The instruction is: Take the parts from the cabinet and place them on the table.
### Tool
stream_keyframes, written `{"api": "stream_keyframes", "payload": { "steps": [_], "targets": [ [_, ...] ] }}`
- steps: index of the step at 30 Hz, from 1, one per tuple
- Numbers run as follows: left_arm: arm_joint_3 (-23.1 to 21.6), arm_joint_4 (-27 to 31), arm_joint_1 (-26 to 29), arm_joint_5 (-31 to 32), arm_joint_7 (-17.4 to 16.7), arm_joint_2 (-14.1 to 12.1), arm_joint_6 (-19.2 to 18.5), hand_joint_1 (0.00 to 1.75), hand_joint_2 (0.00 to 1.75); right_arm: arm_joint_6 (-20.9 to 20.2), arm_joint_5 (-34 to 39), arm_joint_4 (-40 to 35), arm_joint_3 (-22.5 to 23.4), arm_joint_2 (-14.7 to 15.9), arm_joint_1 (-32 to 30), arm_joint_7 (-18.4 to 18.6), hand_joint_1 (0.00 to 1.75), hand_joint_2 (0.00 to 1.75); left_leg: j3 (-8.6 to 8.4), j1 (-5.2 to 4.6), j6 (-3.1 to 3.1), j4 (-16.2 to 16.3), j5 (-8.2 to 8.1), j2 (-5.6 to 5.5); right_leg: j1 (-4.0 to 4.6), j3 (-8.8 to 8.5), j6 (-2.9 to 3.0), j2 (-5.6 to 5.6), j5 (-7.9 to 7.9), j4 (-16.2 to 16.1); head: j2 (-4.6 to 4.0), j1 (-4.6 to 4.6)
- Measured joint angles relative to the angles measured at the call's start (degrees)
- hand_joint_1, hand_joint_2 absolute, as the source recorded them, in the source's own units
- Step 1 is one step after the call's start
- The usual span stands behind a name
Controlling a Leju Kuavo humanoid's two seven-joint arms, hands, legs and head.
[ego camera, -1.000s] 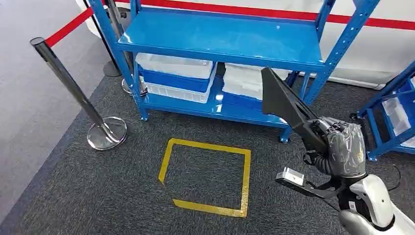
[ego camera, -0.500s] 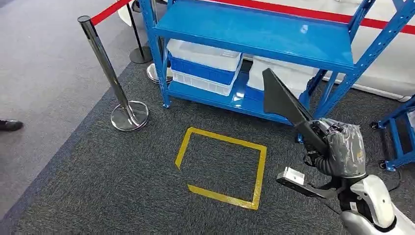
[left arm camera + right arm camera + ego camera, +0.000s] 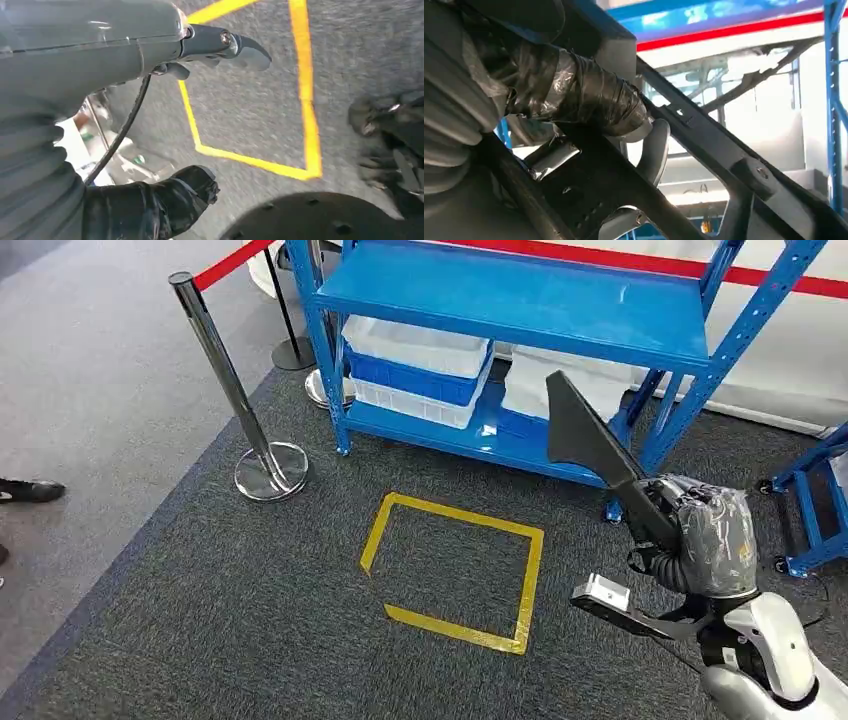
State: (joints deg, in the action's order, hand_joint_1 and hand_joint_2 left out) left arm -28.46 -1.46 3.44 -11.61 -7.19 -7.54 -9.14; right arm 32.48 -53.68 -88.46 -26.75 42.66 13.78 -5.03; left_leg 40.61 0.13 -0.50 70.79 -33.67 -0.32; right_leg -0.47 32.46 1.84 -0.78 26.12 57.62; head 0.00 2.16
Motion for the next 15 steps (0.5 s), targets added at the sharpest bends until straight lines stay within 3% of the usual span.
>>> {"api": "stream_keyframes", "payload": {
  "steps": [1,2,4,5,7,8,10,11,12,13,15],
  "targets": [
    [0.0,0.0,0.0,0.1,0.8,0.0,0.0,0.00,1.75,0.0,0.0,0.0,0.0,0.0,0.0,0.0,1.75,1.75,0.47,0.10,-0.21,3.2,-0.59,0.00,0.00,0.88,-0.13,0.02,-0.50,0.0,0.00,0.00],
    [0.1,0.0,0.0,0.2,1.3,0.0,-0.1,0.00,1.75,0.0,0.2,0.0,0.0,0.0,-0.2,0.0,1.75,1.75,0.07,0.23,-0.35,4.7,1.40,0.02,-0.02,1.86,-0.31,-0.01,-1.17,0.1,0.00,0.00],
    [0.1,0.0,0.0,0.4,1.6,0.0,-0.1,0.00,1.75,-0.3,0.5,0.0,0.1,0.1,-0.6,0.0,1.75,1.75,-3.20,0.40,-0.37,1.5,6.25,0.04,-0.06,3.28,-0.68,-0.12,-2.11,0.4,0.00,0.00],
    [0.1,0.0,0.0,0.5,1.7,0.0,-0.1,0.00,1.75,-0.7,0.7,0.0,0.2,0.1,-0.6,0.0,1.75,1.75,-6.78,0.43,-0.23,-3.1,7.30,0.06,-0.12,4.04,-0.91,-0.10,-2.52,0.7,0.00,0.00],
    [0.1,0.0,0.0,0.9,1.8,-0.1,0.0,0.00,1.75,-0.8,1.2,-0.4,0.6,0.6,-0.9,0.0,1.75,1.75,-13.50,0.06,0.16,-12.9,3.73,0.07,0.06,4.68,-1.47,-0.15,-2.89,1.5,0.02,0.00],
    [0.2,0.0,0.0,1.0,1.9,-0.1,0.0,0.00,1.75,-0.9,1.2,-0.5,0.8,0.7,-1.0,-0.1,1.75,1.75,-13.60,-0.03,0.54,-13.8,2.92,0.00,0.06,4.71,-1.91,-0.23,-3.27,1.5,0.00,-0.02],
    [0.5,0.0,0.1,1.0,1.9,-0.2,0.0,0.00,1.75,-1.0,1.2,-0.6,0.9,0.7,-1.0,-0.1,1.75,1.75,-13.12,-0.18,1.22,-13.8,3.26,0.00,-0.06,4.66,-2.65,-0.29,-4.05,1.2,0.00,-0.04],
    [0.5,0.0,0.2,1.0,1.9,-0.2,0.0,0.00,1.75,-1.0,1.2,-0.7,0.9,0.9,-1.0,-0.1,1.75,1.75,-13.04,-0.06,1.94,-14.4,3.87,0.03,0.02,4.72,-3.08,-0.21,-4.38,1.1,0.00,-0.02],
    [0.6,0.0,0.2,1.1,1.9,-0.2,0.0,0.00,1.75,-1.1,1.2,-0.7,0.9,1.0,-1.1,-0.1,1.75,1.75,-13.19,0.14,2.39,-14.6,4.43,0.09,-0.39,5.25,-3.15,0.07,-3.16,2.1,0.00,-0.06],
    [0.6,0.0,0.2,1.2,1.9,-0.2,0.0,0.00,1.75,-1.2,1.2,-0.7,0.9,1.1,-1.1,-0.2,1.75,1.75,-12.72,0.09,2.79,-14.6,4.76,-0.02,-0.32,6.49,-3.25,0.19,-0.62,4.7,0.00,-0.07],
    [1.1,0.0,0.2,1.3,1.9,-0.2,0.0,0.00,1.75,-1.4,1.2,-0.8,1.0,1.1,-1.2,-0.2,1.75,1.75,-11.60,-0.12,3.27,-14.4,5.50,-0.11,-0.41,10.10,-3.63,0.40,5.08,14.6,0.00,-0.07]
  ]
}}
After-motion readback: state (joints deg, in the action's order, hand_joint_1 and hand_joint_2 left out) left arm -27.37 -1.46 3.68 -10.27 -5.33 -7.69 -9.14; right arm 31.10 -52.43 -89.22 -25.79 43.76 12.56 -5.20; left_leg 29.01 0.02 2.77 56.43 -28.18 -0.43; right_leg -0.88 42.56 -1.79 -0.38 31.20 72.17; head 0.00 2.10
